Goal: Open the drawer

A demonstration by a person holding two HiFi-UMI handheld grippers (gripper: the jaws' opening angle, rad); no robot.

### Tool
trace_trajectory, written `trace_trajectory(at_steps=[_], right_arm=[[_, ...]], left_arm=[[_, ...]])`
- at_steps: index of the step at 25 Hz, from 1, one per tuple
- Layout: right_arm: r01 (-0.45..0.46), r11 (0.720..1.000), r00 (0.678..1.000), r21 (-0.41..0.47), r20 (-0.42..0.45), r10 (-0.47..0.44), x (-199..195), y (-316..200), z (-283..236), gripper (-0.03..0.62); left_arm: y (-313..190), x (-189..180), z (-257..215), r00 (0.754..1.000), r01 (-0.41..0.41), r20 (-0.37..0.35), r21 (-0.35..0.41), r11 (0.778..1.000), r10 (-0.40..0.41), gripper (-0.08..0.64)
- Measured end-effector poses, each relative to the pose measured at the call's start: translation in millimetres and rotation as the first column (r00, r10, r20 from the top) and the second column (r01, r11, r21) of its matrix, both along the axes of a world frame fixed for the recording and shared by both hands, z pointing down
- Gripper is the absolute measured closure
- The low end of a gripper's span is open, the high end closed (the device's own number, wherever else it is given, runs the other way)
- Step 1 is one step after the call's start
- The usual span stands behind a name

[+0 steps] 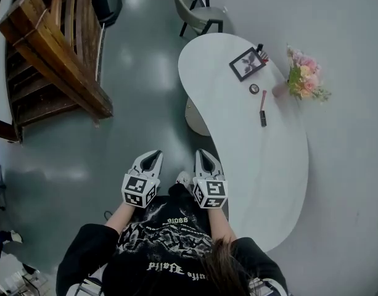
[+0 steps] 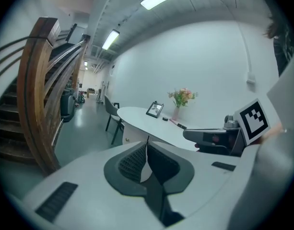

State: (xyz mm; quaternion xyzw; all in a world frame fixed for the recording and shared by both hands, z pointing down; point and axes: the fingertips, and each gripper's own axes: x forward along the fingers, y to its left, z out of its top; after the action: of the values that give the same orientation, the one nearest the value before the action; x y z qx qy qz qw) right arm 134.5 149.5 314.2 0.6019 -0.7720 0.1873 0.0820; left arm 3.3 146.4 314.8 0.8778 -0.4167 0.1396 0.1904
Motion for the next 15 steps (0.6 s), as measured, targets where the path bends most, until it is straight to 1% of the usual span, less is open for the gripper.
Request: trace_trajectory(at_steps=[2, 6, 12, 15], right_arm=[[0.008, 1.0, 1.0, -0.003, -0.014, -0.008, 16, -15, 0, 0.566], [0.036, 0.999, 0.999, -0.009, -0.005, -0.036, 44, -38, 4, 0.566], [0.05, 0.999, 0.999, -0.021, -0.003, -0.05, 67, -54, 9, 0.566], [0.056, 0.998, 0.998, -0.025, 0.004, -0.056, 71, -59, 11, 0.566]], left_arm=[[-16, 13, 1, 1.0, 0.03, -0.005, -0.002, 1.0, -0.03, 0.532], [-37, 39, 6, 0.997, 0.072, -0.011, -0.006, 0.997, -0.072, 0.533], [-53, 64, 12, 0.996, 0.083, -0.018, -0.019, 0.996, -0.083, 0.533], [-65, 71, 9, 0.996, 0.087, -0.018, -0.001, 0.996, -0.087, 0.532]])
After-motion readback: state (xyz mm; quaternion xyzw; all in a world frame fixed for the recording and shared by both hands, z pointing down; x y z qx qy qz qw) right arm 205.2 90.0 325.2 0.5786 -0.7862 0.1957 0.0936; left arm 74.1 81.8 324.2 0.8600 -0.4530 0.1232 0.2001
